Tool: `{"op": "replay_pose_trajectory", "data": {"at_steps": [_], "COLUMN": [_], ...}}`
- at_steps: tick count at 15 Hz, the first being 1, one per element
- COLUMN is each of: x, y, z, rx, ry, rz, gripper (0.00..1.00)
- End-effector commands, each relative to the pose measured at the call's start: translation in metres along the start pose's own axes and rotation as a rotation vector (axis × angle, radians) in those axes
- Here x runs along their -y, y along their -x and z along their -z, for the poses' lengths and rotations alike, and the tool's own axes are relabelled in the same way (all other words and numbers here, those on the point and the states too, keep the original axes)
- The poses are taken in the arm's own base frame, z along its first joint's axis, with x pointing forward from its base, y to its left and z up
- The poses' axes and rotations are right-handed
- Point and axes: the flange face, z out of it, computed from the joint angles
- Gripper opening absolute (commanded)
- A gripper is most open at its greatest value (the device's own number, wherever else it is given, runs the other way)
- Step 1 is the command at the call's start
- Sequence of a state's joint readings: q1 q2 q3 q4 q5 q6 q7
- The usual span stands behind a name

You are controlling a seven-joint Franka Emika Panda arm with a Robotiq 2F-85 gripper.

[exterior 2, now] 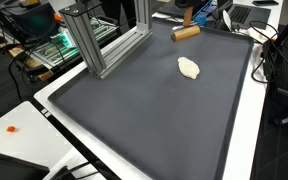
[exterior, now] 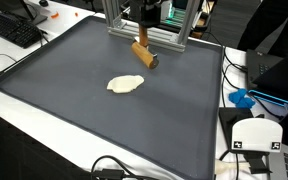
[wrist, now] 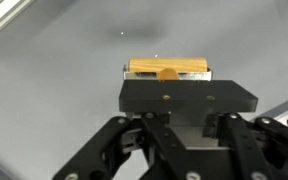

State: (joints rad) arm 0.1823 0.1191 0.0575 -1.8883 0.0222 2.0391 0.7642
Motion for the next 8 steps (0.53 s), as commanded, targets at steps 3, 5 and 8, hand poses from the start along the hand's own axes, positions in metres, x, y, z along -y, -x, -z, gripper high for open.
{"op": "replay_pose_trajectory", "data": {"at_steps": [3,5,8], "x": [-0.025,-0.034,-0.049], "y": [0.033,0.044,0.064], "z": [0.048,0.058,0.07], "rx": [-0.006,-0.005,0.004], "ry": [-0.008,0.0,0.011], "rz": [0.231,0.312,0.415], "gripper": [0.22,0.22,0.22]}}
